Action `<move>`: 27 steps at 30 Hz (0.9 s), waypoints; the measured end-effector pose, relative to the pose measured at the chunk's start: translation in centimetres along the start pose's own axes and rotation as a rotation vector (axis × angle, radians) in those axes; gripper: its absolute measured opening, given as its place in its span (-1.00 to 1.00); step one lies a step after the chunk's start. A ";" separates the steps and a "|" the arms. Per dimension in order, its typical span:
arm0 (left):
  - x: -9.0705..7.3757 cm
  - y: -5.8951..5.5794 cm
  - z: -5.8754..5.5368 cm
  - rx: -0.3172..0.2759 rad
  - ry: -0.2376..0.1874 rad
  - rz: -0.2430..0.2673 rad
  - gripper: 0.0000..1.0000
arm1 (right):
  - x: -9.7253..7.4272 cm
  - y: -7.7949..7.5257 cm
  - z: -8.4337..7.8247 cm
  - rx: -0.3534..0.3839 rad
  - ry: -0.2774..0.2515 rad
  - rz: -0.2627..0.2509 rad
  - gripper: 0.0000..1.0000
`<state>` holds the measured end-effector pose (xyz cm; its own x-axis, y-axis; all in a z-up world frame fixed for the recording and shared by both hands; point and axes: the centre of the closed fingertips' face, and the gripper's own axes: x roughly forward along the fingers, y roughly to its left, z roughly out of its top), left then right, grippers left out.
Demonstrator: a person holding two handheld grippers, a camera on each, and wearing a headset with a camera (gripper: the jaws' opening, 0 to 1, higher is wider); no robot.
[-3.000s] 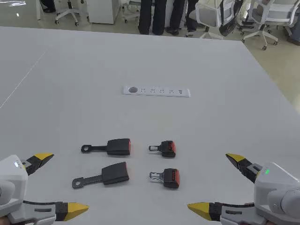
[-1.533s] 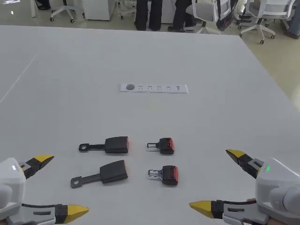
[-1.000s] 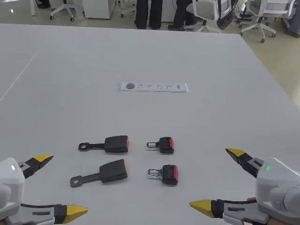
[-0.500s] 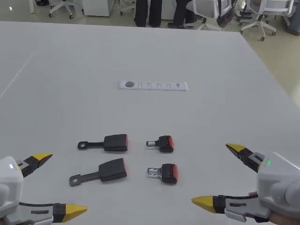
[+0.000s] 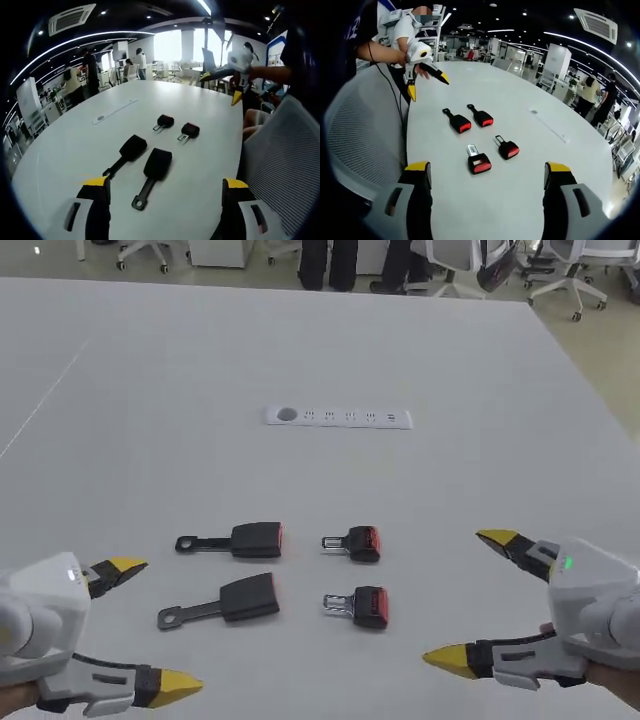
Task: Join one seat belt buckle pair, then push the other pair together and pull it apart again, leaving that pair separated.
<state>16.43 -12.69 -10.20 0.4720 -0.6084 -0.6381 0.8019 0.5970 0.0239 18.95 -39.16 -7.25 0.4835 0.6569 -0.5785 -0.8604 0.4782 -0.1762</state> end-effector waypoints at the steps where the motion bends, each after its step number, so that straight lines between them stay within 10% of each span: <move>1: 0.1 0.0 0.1 0.006 0.006 -0.006 0.84 | 0.1 0.0 0.0 -0.007 0.002 0.008 0.84; 15: 2.8 0.4 0.6 0.084 0.106 -0.085 0.41 | 3.0 0.8 -1.2 -0.113 0.067 0.142 0.48; 27: 5.5 1.7 -1.4 0.169 0.230 -0.131 0.10 | 5.7 1.1 -3.1 -0.178 0.133 0.208 0.23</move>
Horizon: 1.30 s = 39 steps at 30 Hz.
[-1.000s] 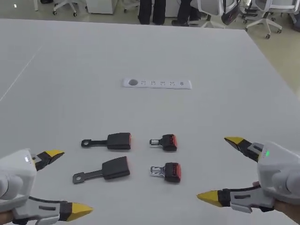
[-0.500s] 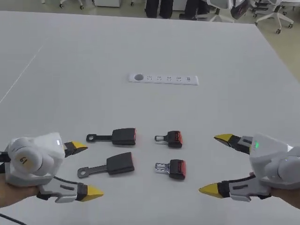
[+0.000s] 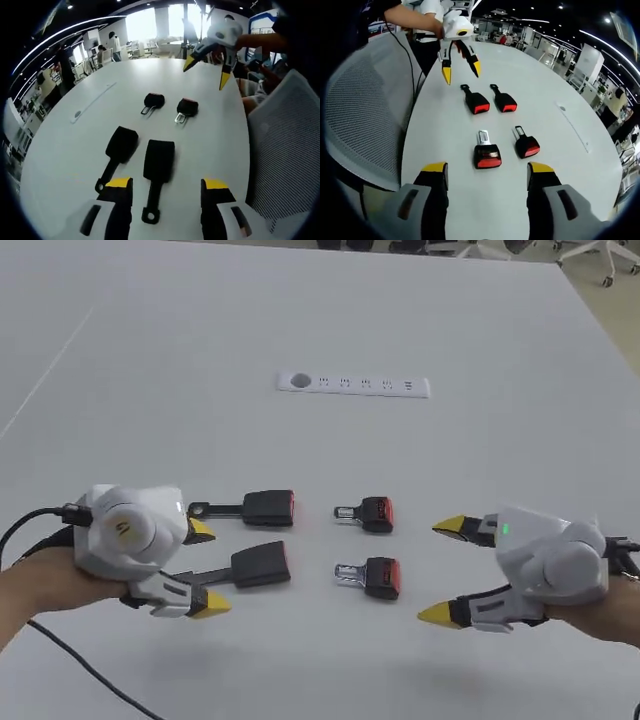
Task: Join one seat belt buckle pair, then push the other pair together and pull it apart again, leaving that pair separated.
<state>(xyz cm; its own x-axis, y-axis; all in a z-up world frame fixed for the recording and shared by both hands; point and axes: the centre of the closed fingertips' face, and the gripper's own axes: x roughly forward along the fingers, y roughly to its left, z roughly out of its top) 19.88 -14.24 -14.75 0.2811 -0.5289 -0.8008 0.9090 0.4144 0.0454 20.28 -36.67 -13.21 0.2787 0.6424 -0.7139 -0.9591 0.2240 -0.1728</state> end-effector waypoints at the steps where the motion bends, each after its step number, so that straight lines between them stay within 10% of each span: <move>1: 0.2 0.0 0.0 0.007 0.009 -0.006 0.08 | 0.2 0.0 0.0 -0.002 0.001 0.006 0.21; 18: 4.2 1.0 -1.5 0.039 0.118 -0.067 -0.07 | 4.5 0.5 -1.8 0.024 0.060 0.084 0.00; 39: 6.3 1.2 -0.4 0.086 0.164 -0.124 -0.31 | 7.4 0.0 -2.4 0.032 0.111 0.118 -0.30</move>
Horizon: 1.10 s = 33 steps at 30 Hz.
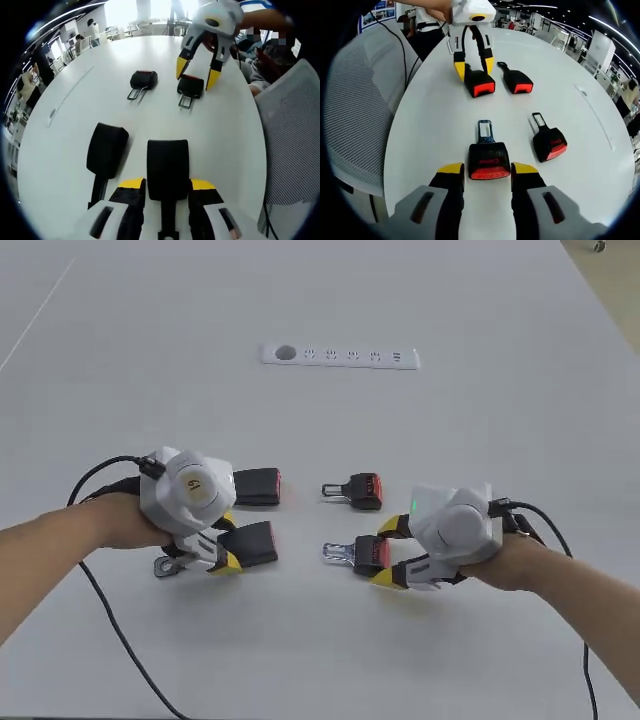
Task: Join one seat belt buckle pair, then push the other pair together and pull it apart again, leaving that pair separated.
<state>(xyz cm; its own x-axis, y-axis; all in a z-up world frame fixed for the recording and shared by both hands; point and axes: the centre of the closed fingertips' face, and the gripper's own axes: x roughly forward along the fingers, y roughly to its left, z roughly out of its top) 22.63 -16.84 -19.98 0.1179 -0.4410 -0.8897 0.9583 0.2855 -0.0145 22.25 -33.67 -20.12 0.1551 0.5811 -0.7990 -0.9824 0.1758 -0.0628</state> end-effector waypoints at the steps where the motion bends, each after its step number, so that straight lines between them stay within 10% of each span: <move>1: 0.1 0.0 -0.1 0.004 0.006 -0.006 -0.31 | 0.0 0.1 -0.1 -0.002 0.006 0.005 -0.30; 33: 0.6 -0.5 -0.7 0.187 0.066 -0.109 -0.36 | 0.1 0.3 -0.5 -0.093 0.061 0.067 -0.39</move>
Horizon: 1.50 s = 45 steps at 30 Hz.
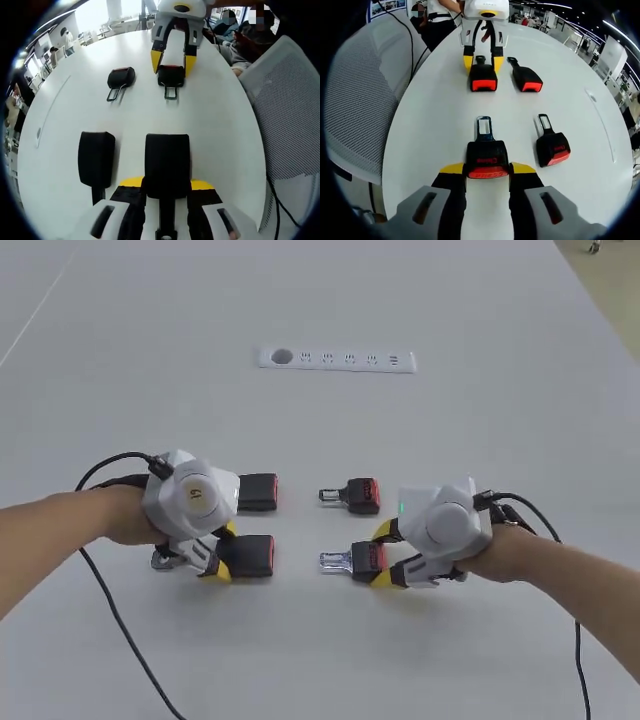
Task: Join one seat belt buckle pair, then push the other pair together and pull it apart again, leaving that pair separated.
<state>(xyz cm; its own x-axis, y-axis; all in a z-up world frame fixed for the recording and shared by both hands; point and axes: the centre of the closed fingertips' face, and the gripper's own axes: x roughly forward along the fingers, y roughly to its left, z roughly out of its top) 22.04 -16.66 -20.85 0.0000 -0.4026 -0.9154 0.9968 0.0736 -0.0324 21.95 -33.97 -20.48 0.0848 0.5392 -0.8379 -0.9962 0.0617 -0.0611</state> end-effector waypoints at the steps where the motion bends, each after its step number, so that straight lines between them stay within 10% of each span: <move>1: 0.0 0.0 0.0 0.003 0.000 0.001 -0.36 | 0.0 0.0 0.0 -0.004 0.001 0.001 -0.39; 45: 0.1 0.2 -0.4 -0.002 0.027 -0.014 -0.36 | 2.0 -0.3 3.6 -0.014 -0.006 0.023 -0.38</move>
<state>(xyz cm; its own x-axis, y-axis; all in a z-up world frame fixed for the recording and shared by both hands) 22.25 -16.33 -21.10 -0.0161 -0.3785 -0.9255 0.9965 0.0704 -0.0461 22.45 -29.85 -20.21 0.0620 0.5451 -0.8361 -0.9981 0.0376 -0.0495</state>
